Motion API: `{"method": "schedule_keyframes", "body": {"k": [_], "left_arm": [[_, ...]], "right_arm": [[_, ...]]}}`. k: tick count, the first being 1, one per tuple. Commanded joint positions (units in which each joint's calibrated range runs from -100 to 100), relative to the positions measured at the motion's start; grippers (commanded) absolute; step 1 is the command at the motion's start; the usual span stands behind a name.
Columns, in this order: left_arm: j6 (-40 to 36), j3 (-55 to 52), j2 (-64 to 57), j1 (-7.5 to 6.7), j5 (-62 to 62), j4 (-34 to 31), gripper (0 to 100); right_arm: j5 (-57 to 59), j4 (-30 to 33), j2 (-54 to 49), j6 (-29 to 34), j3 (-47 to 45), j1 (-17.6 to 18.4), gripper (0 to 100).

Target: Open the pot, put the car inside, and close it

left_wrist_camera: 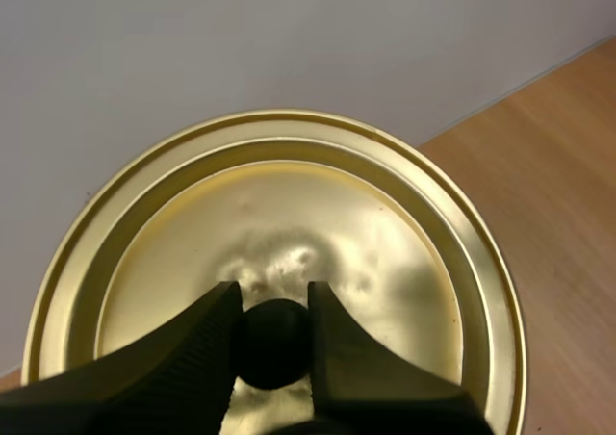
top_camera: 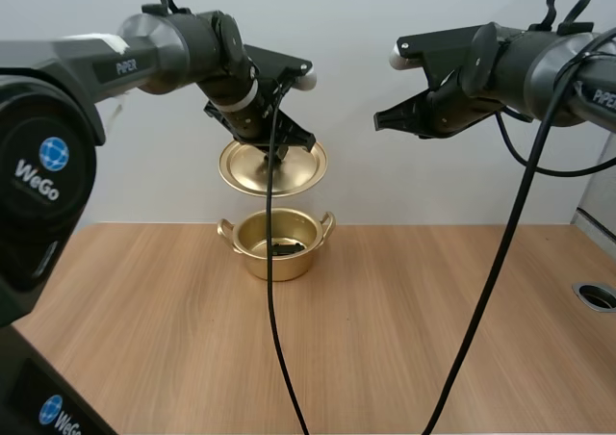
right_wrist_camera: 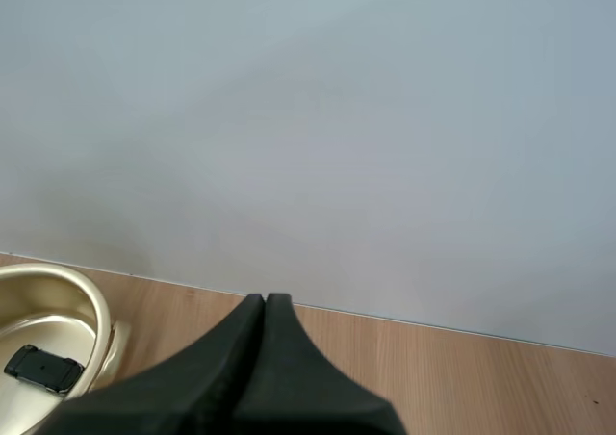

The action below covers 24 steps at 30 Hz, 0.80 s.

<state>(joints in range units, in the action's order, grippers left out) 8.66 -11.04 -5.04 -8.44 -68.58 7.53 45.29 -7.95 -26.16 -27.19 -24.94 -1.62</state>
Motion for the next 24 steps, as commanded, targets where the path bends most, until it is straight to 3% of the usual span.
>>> {"method": "schedule_keyframes", "body": {"k": [1, 16, 24], "left_arm": [[0.0, -0.5, 2.5, 0.0, -0.2, 0.5, 0], [0.4, -0.5, 12.0, 0.0, 2.5, 0.6, 0], [0.4, -0.5, 16.3, 0.15, 9.8, 0.2, 0]], "right_arm": [[0.3, 0.0, -0.1, 0.0, -0.1, 0.0, 0], [0.3, 0.0, -0.1, -0.4, -0.1, 0.0, 0], [0.3, 0.0, -0.1, -0.7, -0.1, 0.0, 0]]}}
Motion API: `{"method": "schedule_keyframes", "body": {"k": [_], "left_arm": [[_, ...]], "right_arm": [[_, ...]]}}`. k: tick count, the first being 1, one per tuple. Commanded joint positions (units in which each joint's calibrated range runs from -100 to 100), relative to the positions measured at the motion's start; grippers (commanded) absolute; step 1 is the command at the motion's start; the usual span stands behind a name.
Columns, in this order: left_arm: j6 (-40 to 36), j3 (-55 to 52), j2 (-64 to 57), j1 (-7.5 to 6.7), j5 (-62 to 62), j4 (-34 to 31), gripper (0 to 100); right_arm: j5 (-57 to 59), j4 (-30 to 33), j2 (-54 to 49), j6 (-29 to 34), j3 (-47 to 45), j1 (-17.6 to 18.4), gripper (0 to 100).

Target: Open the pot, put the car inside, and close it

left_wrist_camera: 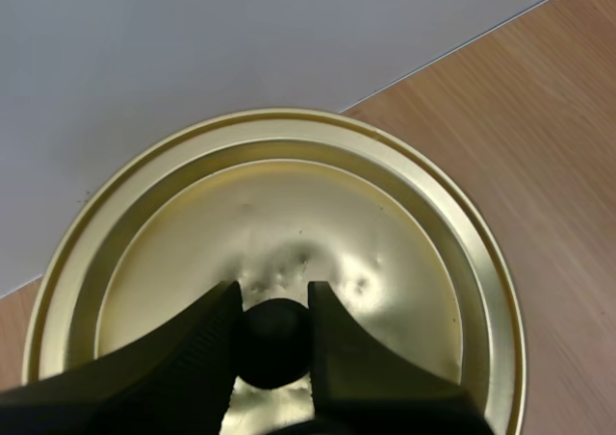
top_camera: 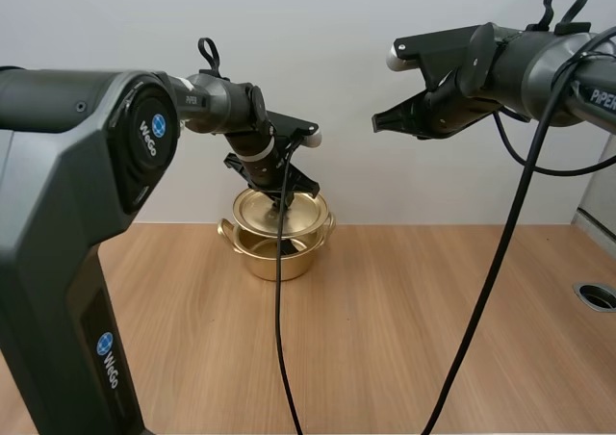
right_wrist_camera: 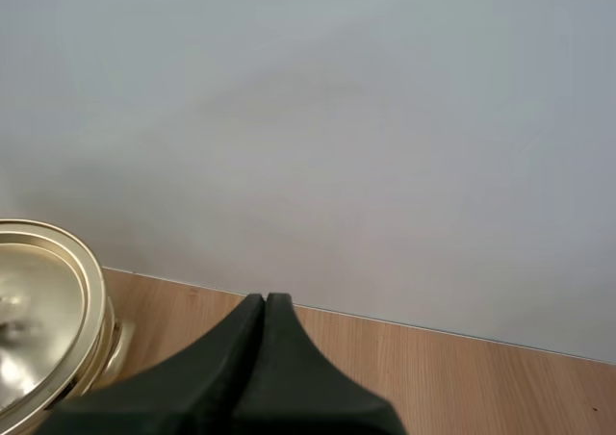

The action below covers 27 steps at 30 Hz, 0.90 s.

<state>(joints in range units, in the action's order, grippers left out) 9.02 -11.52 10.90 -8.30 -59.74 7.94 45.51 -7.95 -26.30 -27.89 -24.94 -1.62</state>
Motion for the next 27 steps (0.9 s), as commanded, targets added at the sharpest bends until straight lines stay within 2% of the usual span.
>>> {"method": "schedule_keyframes", "body": {"k": [1, 4, 10, 16, 23, 25, 27], "left_arm": [[0.0, 0.0, 0.7, 0.0, 1.7, -0.5, 0], [-0.3, 0.0, 2.2, 0.4, 2.7, -0.5, 0], [1.3, 0.0, 4.1, 2.14, 2.9, 2.2, 0], [5.6, 0.0, 4.1, 2.2, 3.3, 8.7, 0], [5.6, 0.0, 4.2, 2.2, 1.8, 8.7, 0], [5.6, 0.0, 4.2, 2.2, 0.4, 8.7, 9], [5.6, 0.0, 4.2, 2.2, 0.2, 8.6, 27]], "right_arm": [[0.1, 0.0, 0.0, 0.0, -0.1, 0.0, 0], [0.1, 0.0, 0.0, 0.0, -0.1, 0.0, 0], [-0.1, 0.0, 0.0, -0.1, -0.1, 0.0, 0], [-0.4, 0.0, 0.0, -0.4, -0.1, 0.0, 0], [-0.4, 0.0, 0.0, -0.4, -0.1, 0.0, 0], [-0.4, 0.0, 0.0, -0.4, -0.1, 0.0, 0], [-0.4, 0.0, 0.0, -0.4, -0.1, 0.0, 0]]}}
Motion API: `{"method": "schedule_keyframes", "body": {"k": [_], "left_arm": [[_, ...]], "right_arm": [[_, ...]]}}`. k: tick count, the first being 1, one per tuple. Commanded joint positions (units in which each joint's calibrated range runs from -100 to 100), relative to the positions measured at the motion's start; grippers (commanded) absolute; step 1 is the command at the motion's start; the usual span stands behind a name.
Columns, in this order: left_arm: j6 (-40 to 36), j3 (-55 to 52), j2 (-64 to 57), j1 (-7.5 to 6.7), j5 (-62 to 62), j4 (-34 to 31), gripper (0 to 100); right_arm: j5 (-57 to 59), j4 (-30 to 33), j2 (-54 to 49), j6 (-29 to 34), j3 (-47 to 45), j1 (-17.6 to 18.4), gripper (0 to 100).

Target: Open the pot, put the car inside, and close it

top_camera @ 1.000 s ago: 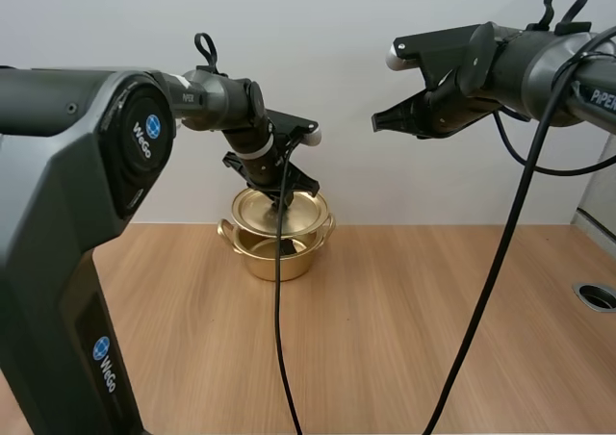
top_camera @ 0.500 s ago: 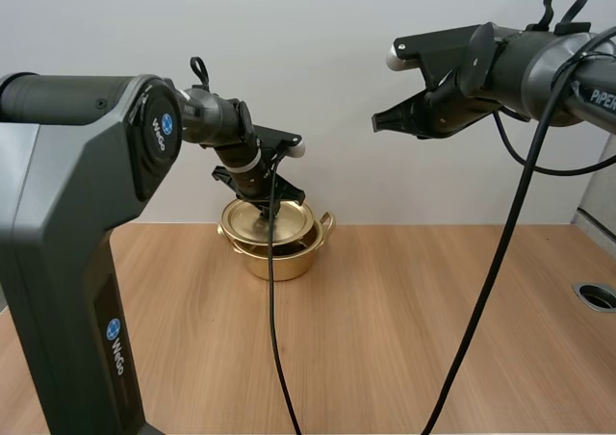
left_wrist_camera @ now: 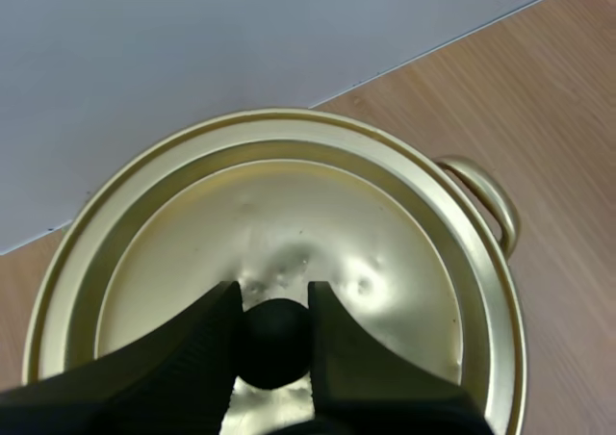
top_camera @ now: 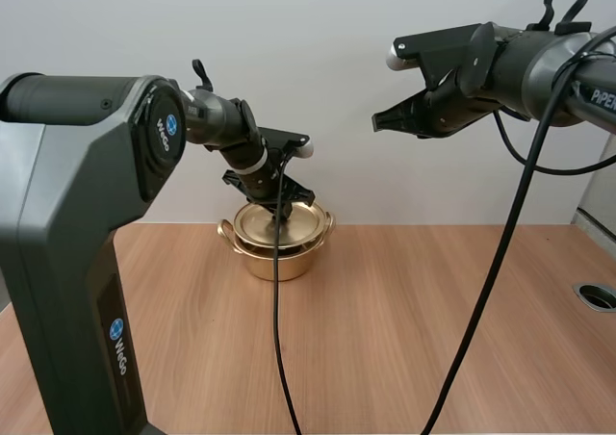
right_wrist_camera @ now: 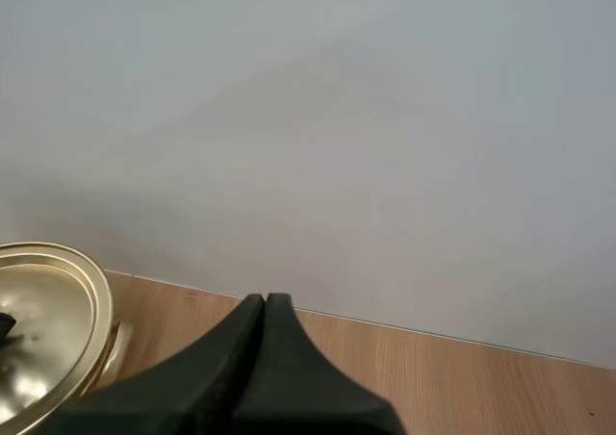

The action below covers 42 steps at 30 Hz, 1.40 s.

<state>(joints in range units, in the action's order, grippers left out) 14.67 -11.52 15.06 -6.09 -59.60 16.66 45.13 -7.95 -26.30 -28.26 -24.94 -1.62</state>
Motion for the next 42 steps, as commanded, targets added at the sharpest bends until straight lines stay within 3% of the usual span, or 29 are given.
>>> {"method": "schedule_keyframes", "body": {"k": [1, 4, 10, 12, 14, 15, 16, 27, 33, 38, 42], "left_arm": [[-0.1, 0.0, 0.1, -0.01, 0.1, -0.1, 37], [-0.2, 0.0, 0.1, -0.01, -0.1, -0.5, 59], [-0.8, 0.5, -2.0, -0.01, 0.6, -1.9, 60], [-2.0, 1.4, -3.8, -0.01, 0.0, -2.9, 48], [-2.7, 1.5, -6.5, 0.32, 0.6, -3.3, 24], [-2.8, 1.6, -8.4, 0.53, 1.2, -3.3, 7], [-2.8, 1.9, -9.9, 0.99, 1.1, -3.3, 0], [-5.4, 2.1, -34.6, 6.86, -2.7, -3.0, 0], [-13.6, 2.0, -44.3, 7.49, -4.2, -0.2, 0], [-13.9, 1.0, -48.9, 7.49, -8.3, -1.2, 0], [-13.9, -8.8, -54.5, 7.49, 2.1, -0.6, 0]], "right_arm": [[0.0, -0.1, 0.0, 0.0, -0.1, 0.0, 0], [0.2, -0.3, 0.0, 0.0, -0.1, 0.0, 0], [0.5, -0.4, -0.1, 0.7, -0.1, 0.0, 0], [1.2, -0.7, -0.7, 0.7, -0.1, 0.0, 0], [1.9, -2.0, -2.0, 0.7, -0.1, 0.0, 0], [1.8, -2.9, -2.8, 0.7, -0.1, 0.0, 0], [1.8, -3.4, -3.6, 0.7, -0.1, 0.0, 0], [8.2, -10.4, -13.4, 1.3, -0.5, 0.0, 0], [4.6, -10.4, -21.2, 1.0, -7.5, 0.0, 0], [0.6, -10.4, -28.6, -1.7, -16.0, 0.0, 0], [-1.7, -10.4, -34.2, -2.3, -22.5, 0.0, 0]]}}
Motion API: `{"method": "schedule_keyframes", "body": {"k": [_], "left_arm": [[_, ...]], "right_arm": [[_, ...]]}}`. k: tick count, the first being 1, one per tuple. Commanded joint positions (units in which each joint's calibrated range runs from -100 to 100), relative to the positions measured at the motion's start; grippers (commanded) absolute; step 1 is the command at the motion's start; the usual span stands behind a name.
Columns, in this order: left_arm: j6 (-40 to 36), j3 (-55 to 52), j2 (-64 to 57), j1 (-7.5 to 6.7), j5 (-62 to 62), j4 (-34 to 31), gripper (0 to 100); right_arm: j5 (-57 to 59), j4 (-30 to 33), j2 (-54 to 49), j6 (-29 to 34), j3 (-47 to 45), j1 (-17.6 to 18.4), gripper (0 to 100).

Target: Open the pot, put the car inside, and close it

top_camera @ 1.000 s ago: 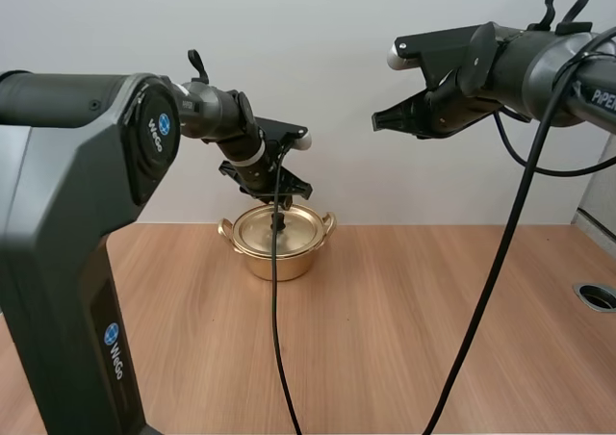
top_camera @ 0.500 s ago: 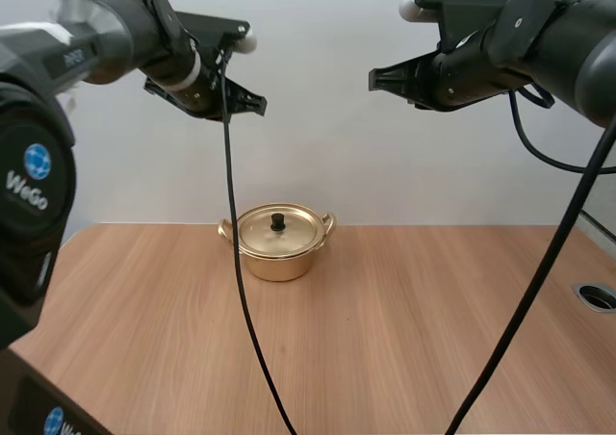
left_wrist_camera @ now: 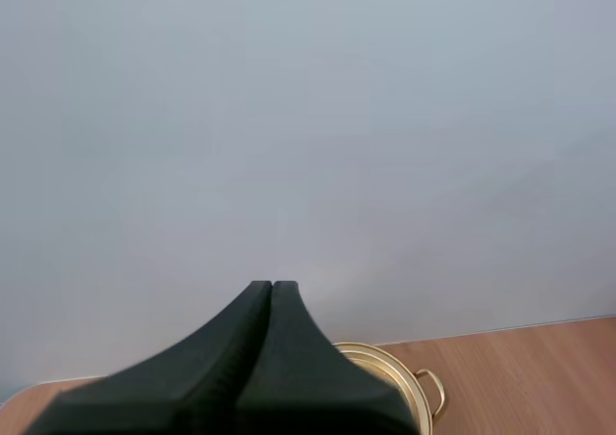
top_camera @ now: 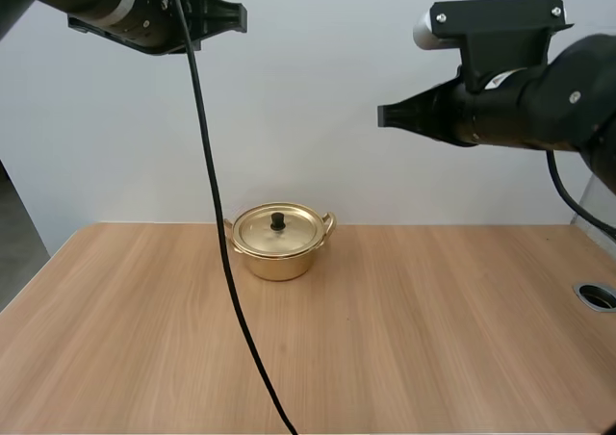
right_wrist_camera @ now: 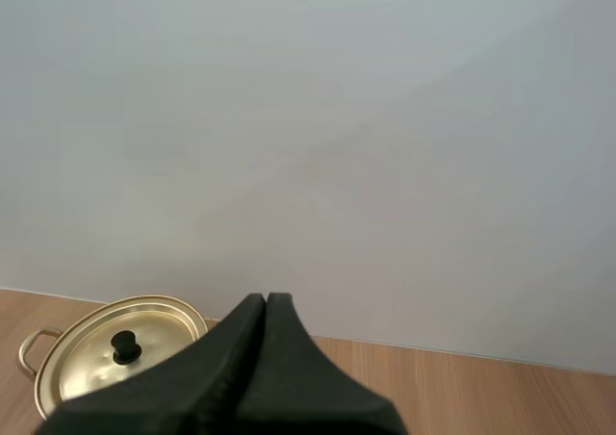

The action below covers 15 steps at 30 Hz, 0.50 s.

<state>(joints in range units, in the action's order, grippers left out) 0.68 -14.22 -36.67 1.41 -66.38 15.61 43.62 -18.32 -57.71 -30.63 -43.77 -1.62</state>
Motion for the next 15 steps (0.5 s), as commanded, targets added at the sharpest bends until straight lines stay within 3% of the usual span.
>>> {"method": "schedule_keyframes", "body": {"k": [1, 13, 15], "left_arm": [[0.1, -9.2, -4.3, -0.01, 12.7, 0.6, 0], [-0.2, -58.4, -23.4, -0.01, 72.5, 0.0, 0], [-0.3, -66.5, -26.3, -0.01, 81.3, -4.0, 0]], "right_arm": [[-0.6, -0.2, -3.6, 0.1, -4.8, 0.0, 0], [-3.0, -0.2, -12.2, 0.1, -14.9, 0.0, 0], [-5.8, 0.2, -14.4, 0.1, -19.3, 0.0, 0]]}}
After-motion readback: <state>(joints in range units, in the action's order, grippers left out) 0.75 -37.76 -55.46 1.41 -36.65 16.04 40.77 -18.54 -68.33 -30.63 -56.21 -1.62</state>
